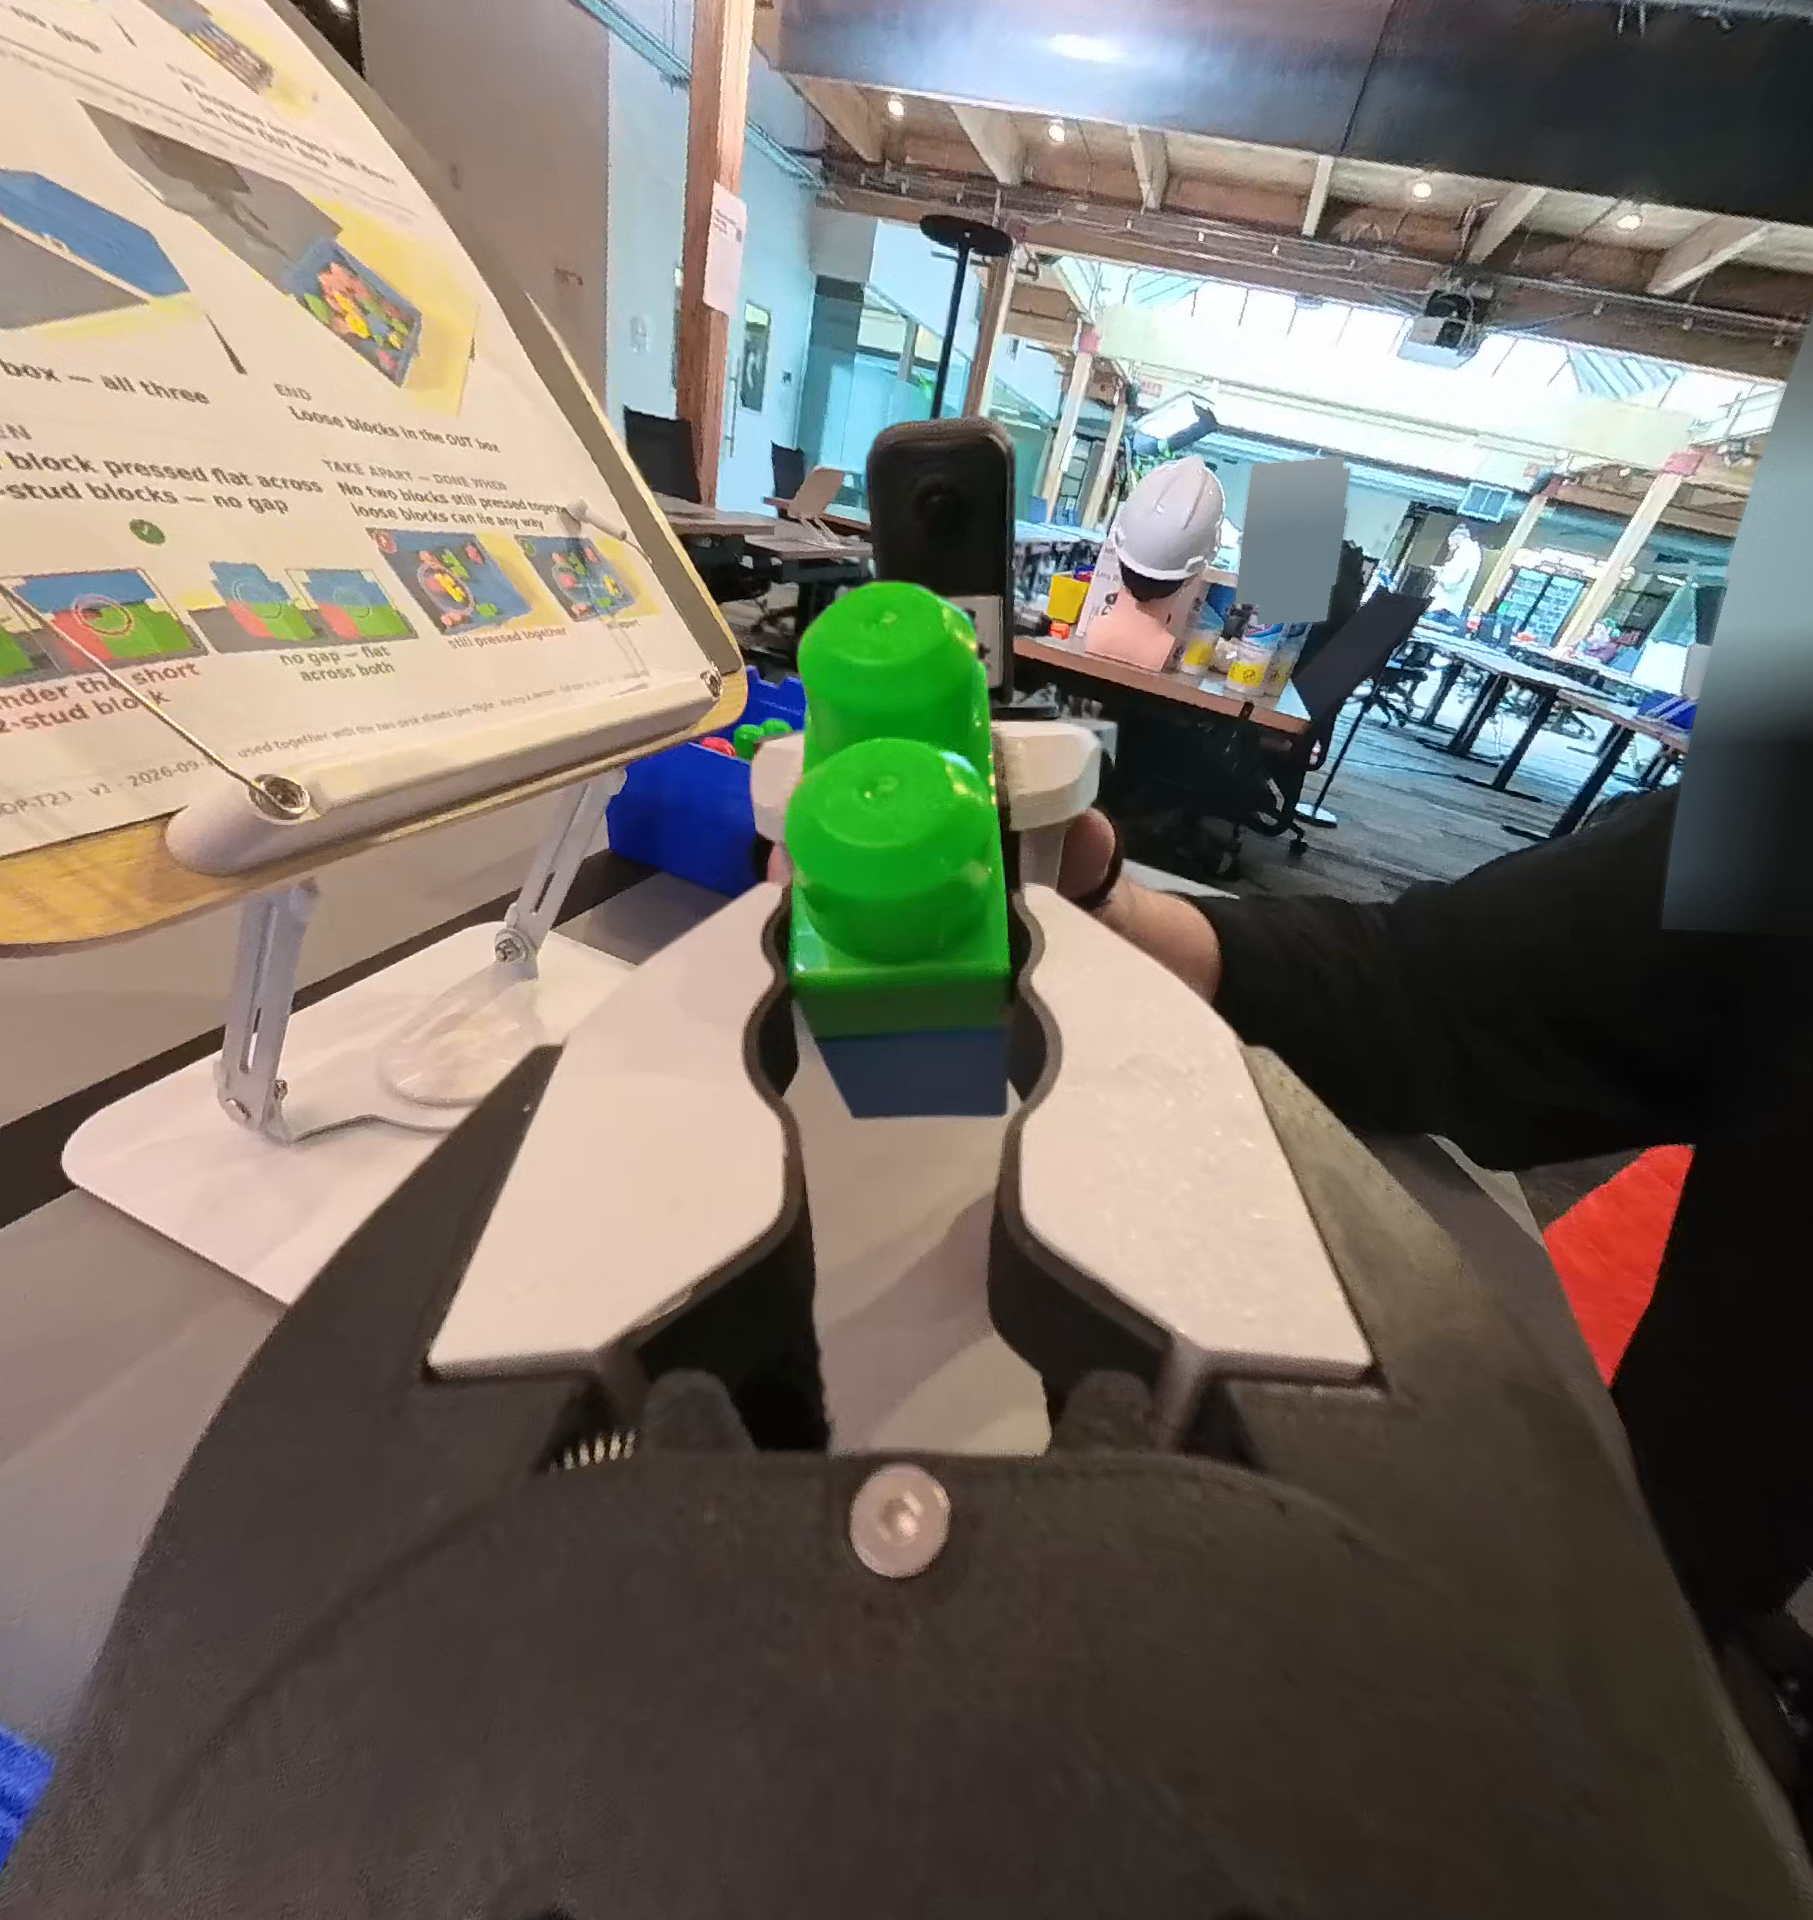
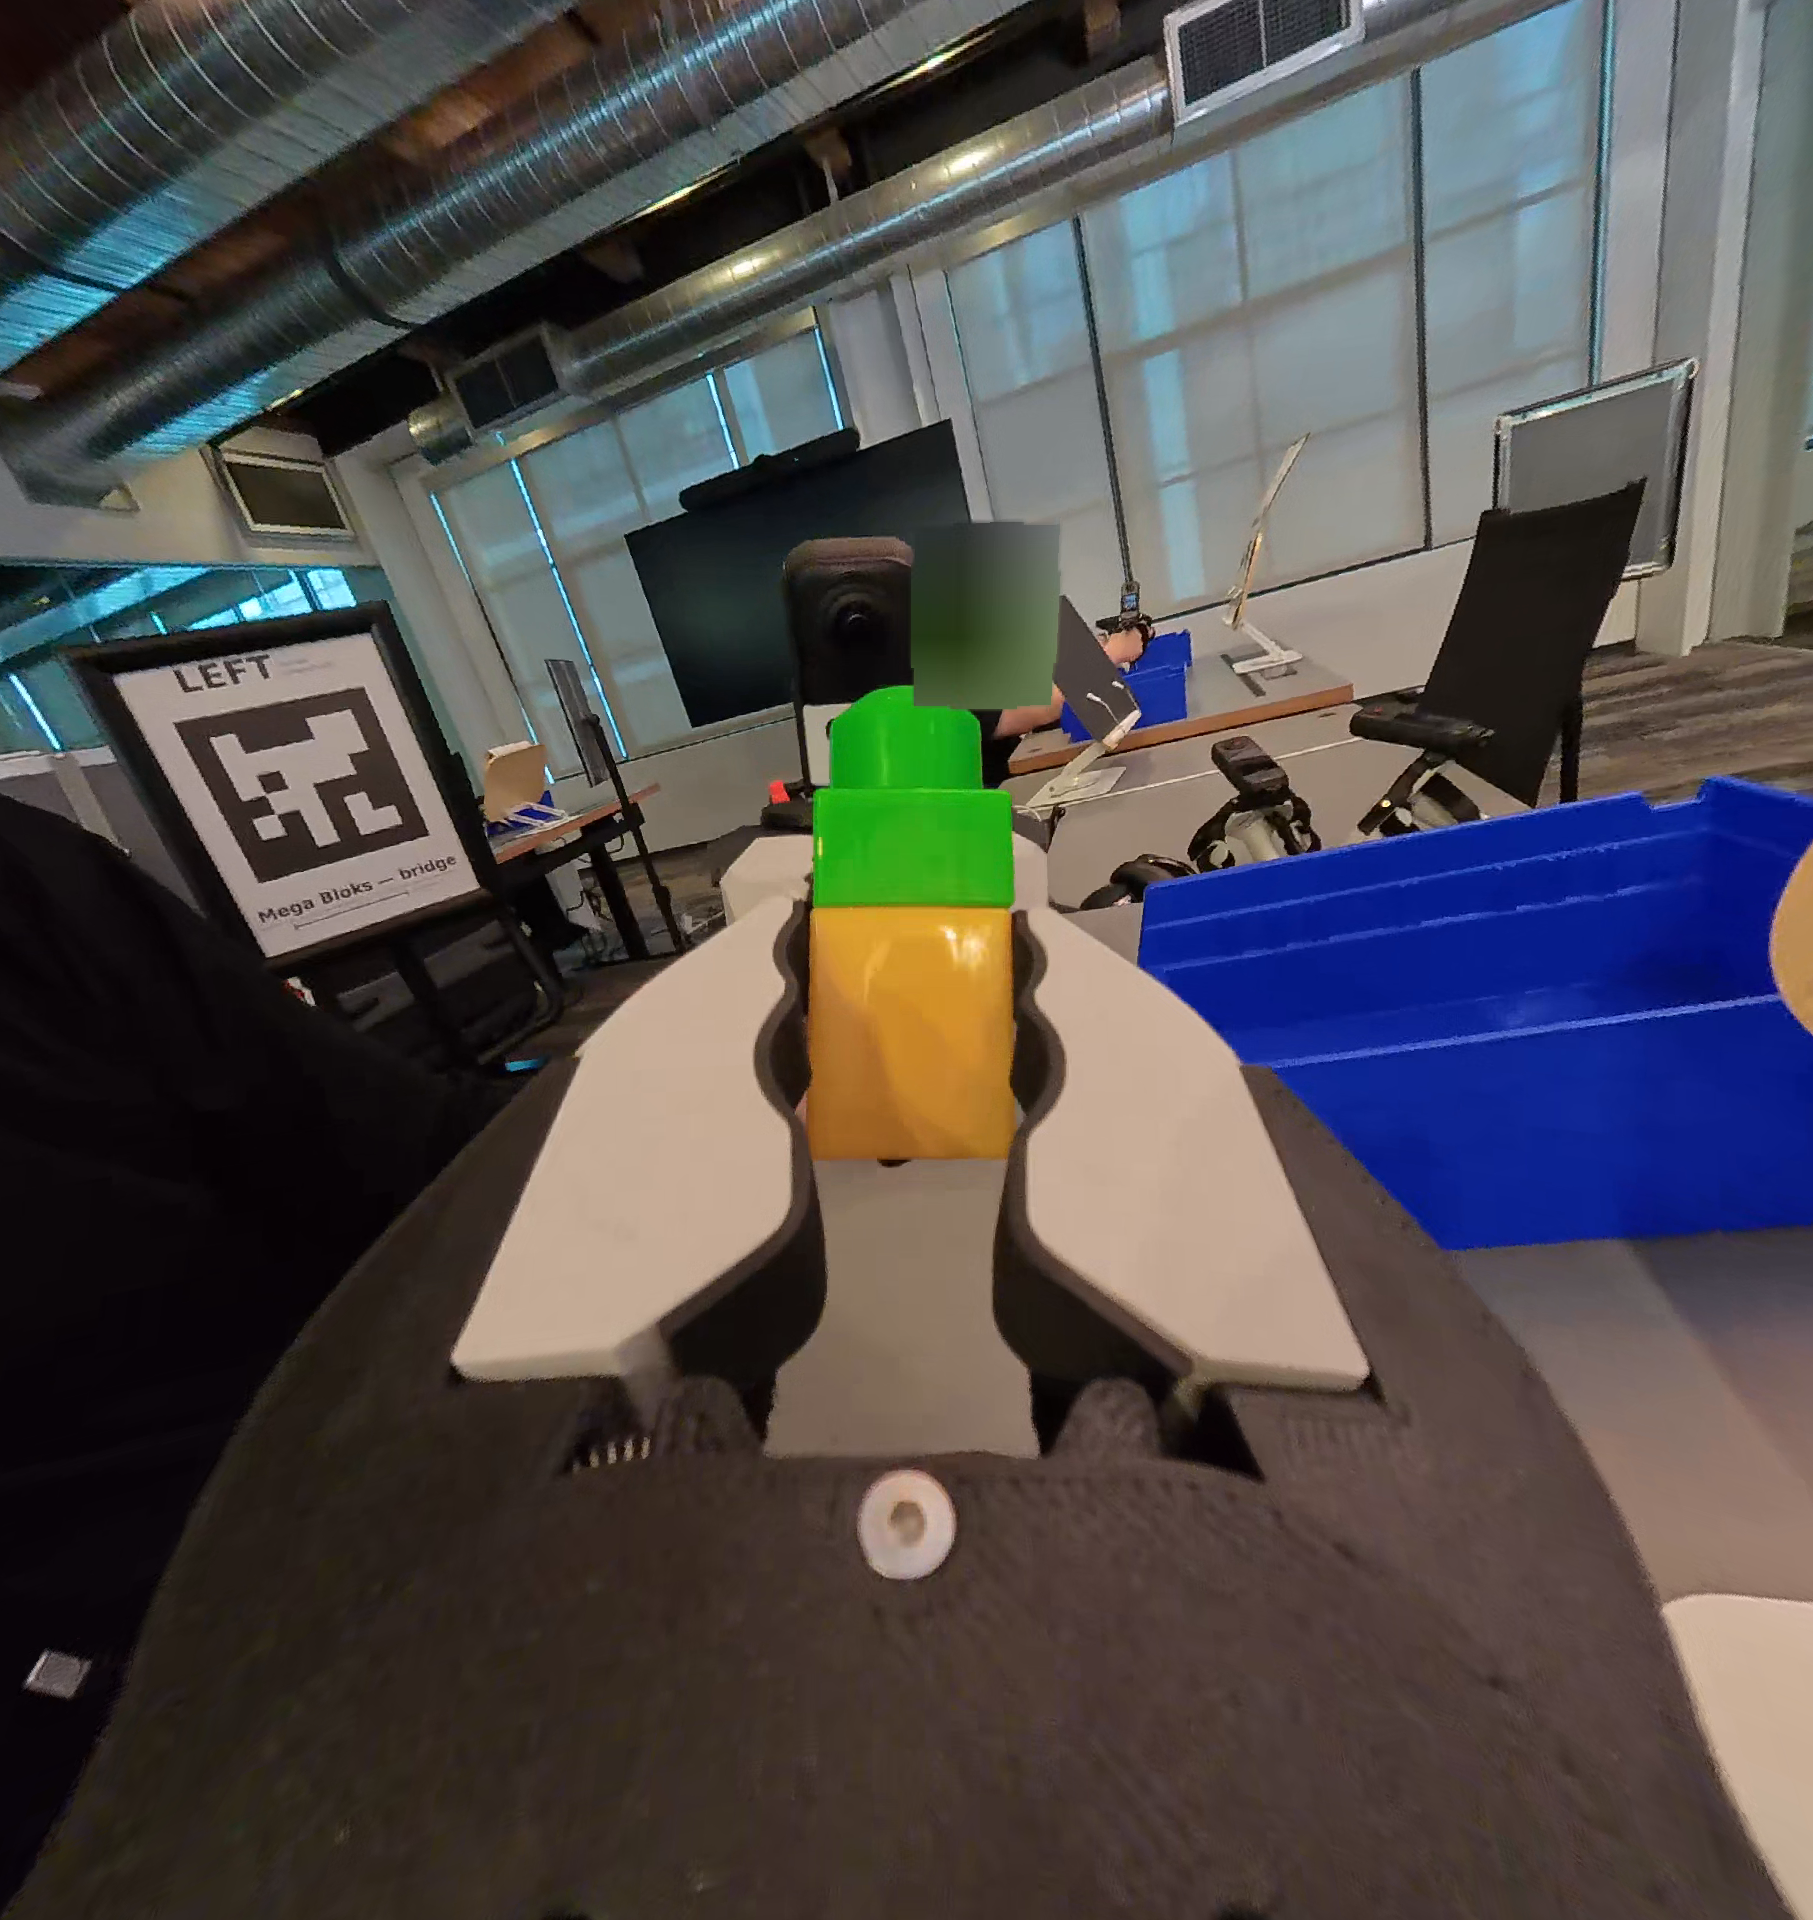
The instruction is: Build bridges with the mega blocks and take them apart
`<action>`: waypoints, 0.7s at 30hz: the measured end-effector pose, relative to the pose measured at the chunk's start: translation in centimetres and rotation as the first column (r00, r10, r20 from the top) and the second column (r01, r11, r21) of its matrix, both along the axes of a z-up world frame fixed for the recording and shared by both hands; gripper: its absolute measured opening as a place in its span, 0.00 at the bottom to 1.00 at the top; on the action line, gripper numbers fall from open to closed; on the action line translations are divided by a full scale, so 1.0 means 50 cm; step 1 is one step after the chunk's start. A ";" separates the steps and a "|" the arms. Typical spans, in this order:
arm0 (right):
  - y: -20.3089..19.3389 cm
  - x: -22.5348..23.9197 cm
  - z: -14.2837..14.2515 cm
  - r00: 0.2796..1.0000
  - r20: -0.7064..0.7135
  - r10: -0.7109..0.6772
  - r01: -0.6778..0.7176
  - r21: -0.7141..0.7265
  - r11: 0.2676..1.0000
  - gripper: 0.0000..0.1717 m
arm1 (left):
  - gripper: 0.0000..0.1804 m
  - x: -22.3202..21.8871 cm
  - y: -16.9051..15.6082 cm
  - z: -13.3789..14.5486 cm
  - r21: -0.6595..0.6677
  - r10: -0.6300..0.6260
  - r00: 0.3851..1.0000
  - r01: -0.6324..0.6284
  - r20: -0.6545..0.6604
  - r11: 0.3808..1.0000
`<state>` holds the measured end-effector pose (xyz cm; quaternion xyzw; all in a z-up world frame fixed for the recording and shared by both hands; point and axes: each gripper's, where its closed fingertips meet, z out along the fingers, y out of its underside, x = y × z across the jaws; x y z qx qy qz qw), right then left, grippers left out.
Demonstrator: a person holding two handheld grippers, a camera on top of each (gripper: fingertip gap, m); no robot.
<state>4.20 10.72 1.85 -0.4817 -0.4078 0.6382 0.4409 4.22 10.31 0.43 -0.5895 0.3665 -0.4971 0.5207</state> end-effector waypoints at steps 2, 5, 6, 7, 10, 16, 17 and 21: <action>0.001 0.004 0.009 1.000 -0.019 -0.009 0.009 -0.006 1.000 0.21 | 0.21 0.003 -0.001 0.006 0.005 0.004 1.000 -0.005 0.029 1.000; 0.013 0.022 0.034 0.993 -0.107 -0.055 0.051 -0.034 0.998 0.21 | 0.30 0.012 0.001 0.000 -0.038 -0.034 0.996 0.038 0.087 0.999; 0.018 0.028 0.039 0.989 -0.128 -0.071 0.066 -0.043 0.997 0.21 | 0.33 0.019 0.001 -0.002 -0.048 -0.045 0.993 0.050 0.111 0.998; 0.023 0.034 0.043 0.986 -0.146 -0.086 0.079 -0.049 0.996 0.21 | 0.34 0.029 0.000 -0.004 -0.049 -0.051 0.991 0.057 0.125 0.997; 0.022 0.036 0.044 0.981 -0.173 -0.090 0.082 -0.053 0.995 0.21 | 0.24 0.051 -0.003 -0.010 -0.046 -0.055 0.989 0.062 0.135 0.997; 0.017 0.027 0.035 0.987 -0.147 -0.071 0.064 -0.046 0.997 0.21 | 0.20 0.034 0.002 -0.002 -0.055 -0.044 0.982 0.055 0.182 0.997; 0.016 0.026 0.033 0.990 -0.125 -0.060 0.056 -0.037 0.998 0.21 | 0.20 0.032 0.002 -0.002 -0.051 -0.045 0.985 0.054 0.168 0.997; 0.018 0.031 0.036 0.998 -0.030 -0.054 0.055 0.030 0.998 0.33 | 0.20 0.030 -0.007 -0.021 -0.052 -0.080 0.996 0.083 0.045 0.995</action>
